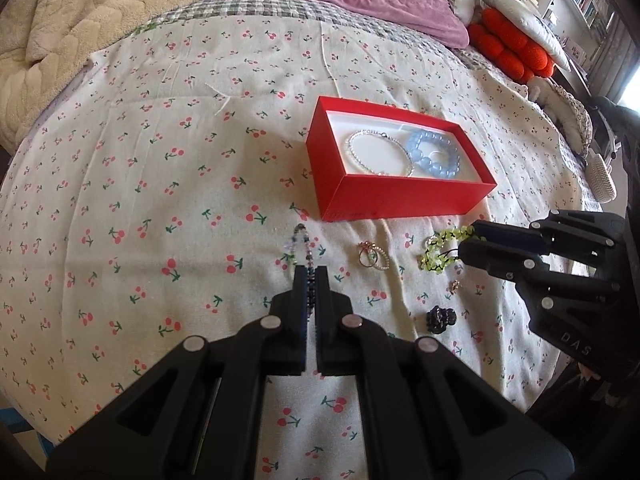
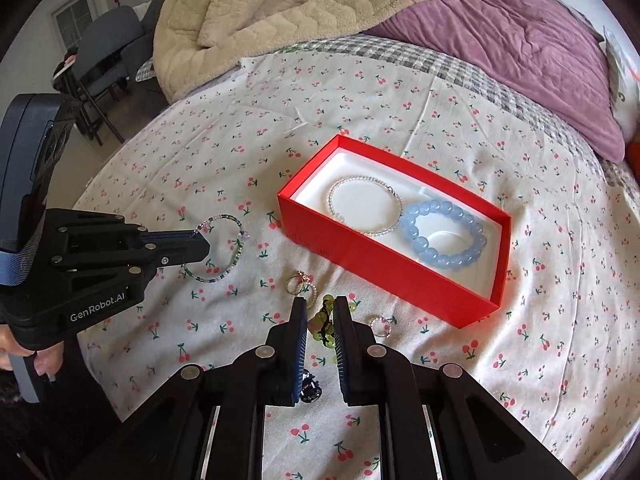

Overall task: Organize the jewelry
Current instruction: 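Carry beaded bracelet with left tool while right tool carries green bracelet into box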

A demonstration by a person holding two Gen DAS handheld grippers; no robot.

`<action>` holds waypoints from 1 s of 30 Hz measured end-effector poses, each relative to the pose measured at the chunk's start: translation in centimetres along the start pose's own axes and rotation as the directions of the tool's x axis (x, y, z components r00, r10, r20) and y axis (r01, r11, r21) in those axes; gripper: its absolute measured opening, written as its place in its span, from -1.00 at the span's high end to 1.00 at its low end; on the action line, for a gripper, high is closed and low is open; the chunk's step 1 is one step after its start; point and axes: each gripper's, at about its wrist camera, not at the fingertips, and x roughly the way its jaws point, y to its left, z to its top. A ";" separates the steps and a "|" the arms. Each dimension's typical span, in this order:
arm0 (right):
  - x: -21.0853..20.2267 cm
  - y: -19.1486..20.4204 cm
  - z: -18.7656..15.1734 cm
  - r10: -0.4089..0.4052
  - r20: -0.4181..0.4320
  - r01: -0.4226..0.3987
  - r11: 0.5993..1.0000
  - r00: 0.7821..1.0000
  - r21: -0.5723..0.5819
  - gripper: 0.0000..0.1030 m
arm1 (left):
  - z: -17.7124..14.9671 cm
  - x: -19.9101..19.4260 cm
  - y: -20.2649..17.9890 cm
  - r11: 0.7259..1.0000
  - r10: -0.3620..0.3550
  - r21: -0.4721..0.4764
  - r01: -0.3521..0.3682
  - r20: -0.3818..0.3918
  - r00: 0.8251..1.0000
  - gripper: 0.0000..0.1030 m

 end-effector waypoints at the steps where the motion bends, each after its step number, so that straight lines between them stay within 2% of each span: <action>1: -0.3 -0.1 0.0 -0.002 0.007 0.002 1.000 1.000 0.004 0.74 | 0.1 -0.2 -0.1 1.000 -0.003 0.000 0.003 0.006 1.000 0.93; 12: -3.8 -2.9 1.7 -0.021 0.101 0.012 0.996 0.995 0.091 0.74 | 2.6 -2.5 -1.6 0.998 -0.062 -0.003 0.062 0.085 0.994 0.93; 19: -4.6 -5.6 2.9 -0.036 0.140 0.012 0.986 0.989 0.169 0.74 | 4.8 -2.8 -3.9 0.988 -0.157 0.016 0.156 0.125 0.980 0.93; 26: -3.8 -8.2 3.7 -0.048 0.150 0.009 0.969 0.988 0.247 0.74 | 7.0 -0.3 -6.0 0.959 -0.281 -0.005 0.283 0.112 0.953 0.93; 30: -3.2 -9.4 3.8 -0.054 0.143 0.012 0.960 0.988 0.279 0.74 | 7.9 2.2 -6.2 0.950 -0.307 -0.034 0.310 0.078 0.949 0.93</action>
